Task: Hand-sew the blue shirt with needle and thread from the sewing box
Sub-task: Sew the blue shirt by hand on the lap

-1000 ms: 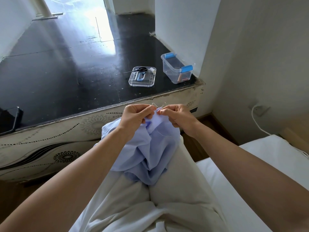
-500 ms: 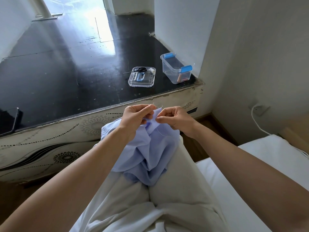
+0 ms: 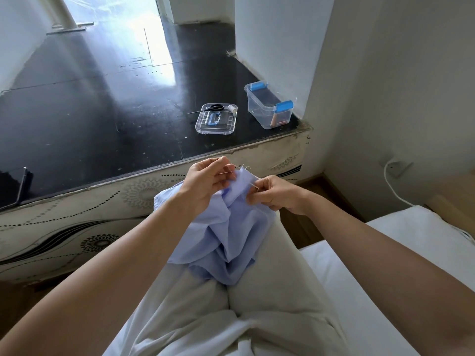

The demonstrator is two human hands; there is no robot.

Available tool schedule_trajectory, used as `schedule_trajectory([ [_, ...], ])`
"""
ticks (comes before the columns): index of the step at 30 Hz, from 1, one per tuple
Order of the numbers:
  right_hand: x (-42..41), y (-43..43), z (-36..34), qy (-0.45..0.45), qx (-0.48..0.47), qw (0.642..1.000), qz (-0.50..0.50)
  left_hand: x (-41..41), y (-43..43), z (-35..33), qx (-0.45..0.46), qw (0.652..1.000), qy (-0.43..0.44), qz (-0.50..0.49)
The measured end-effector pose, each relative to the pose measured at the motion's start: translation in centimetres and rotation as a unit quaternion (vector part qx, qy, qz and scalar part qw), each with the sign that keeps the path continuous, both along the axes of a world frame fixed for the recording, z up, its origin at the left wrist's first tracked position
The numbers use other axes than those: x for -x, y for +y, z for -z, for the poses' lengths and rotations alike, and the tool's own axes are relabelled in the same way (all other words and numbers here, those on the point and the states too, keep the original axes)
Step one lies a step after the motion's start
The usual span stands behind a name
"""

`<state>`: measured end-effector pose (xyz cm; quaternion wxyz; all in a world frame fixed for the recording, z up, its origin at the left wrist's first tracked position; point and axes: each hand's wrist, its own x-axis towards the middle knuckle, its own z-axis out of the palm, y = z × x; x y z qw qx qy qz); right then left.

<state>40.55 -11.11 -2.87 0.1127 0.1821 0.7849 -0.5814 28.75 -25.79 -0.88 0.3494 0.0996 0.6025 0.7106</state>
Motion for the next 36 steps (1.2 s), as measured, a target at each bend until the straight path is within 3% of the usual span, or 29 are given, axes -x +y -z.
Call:
schedule_trajectory([
  [3,-0.1,0.8,0.2,0.037,0.032,0.995,0.089,0.4,-0.1,0.1,-0.019,0.999,-0.032,-0.016],
  [7,-0.4,1.4,0.2,0.053,0.070,0.994,0.063,0.5,-0.1,0.2,-0.029,0.999,-0.041,-0.009],
  [12,1.0,1.6,0.0,0.144,0.065,0.958,0.238,0.4,-0.2,0.3,-0.024,0.999,-0.002,0.030],
  [16,2.2,1.0,-0.1,0.102,0.080,0.975,0.183,0.2,-0.5,0.1,-0.023,0.994,0.041,0.099],
  [21,2.9,0.4,0.3,0.020,0.031,0.997,0.068,0.2,-0.7,0.1,-0.040,0.988,0.058,0.136],
  [29,2.2,0.8,0.4,0.094,-0.029,0.983,0.155,0.5,-0.9,0.3,-0.086,0.990,0.050,0.103],
  [36,2.2,0.8,0.2,0.119,-0.017,0.972,0.204,0.4,-0.5,0.3,-0.049,0.999,0.002,0.022],
])
